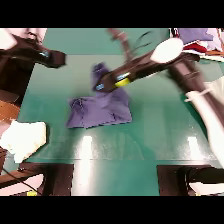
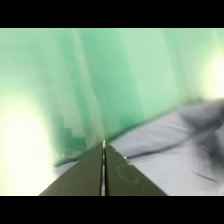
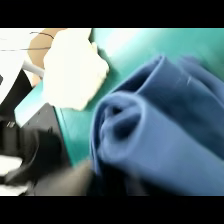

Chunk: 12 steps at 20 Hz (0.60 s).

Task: Fold the shirts.

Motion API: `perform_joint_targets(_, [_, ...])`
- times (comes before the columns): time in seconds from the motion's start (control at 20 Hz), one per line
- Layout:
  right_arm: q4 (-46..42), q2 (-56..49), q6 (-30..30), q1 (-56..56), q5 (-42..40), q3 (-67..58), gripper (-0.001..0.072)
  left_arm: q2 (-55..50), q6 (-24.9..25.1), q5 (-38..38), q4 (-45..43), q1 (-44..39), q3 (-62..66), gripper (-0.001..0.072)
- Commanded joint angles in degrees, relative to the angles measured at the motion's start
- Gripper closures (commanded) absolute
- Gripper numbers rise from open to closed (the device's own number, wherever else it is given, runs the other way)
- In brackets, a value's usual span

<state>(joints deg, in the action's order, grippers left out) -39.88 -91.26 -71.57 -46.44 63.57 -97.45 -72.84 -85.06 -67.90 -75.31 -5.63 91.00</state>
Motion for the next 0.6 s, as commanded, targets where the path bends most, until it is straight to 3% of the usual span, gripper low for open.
perform_joint_targets(0.0, [-0.13,-7.3,3.13,-9.84,-19.21,-0.15,0.0216,4.59,-0.02,-1.99,-1.79,6.43,0.0,0.0684])
perform_joint_targets(0.1, [-1.11,-7.34,3.1,-9.75,-16.31,-1.42,0.0222,4.81,0.0,-4.87,-1.77,7.34,0.0,0.0683])
perform_joint_targets(0.3, [-8.68,-1.33,1.81,-1.92,7.67,-0.92,0.0244,4.79,1.46,-8.17,-0.59,7.32,0.0,0.0683])
perform_joint_targets(0.45, [-20.15,6.21,-3.54,6.21,11.52,10.97,0.0244,4.74,1.49,-8.2,0.83,7.32,-0.02,0.0683])
perform_joint_targets(0.55, [-19.67,10.71,-3.65,12.87,9.44,21.66,0.0244,4.74,1.49,-8.13,2.32,7.32,-0.2,0.0683])
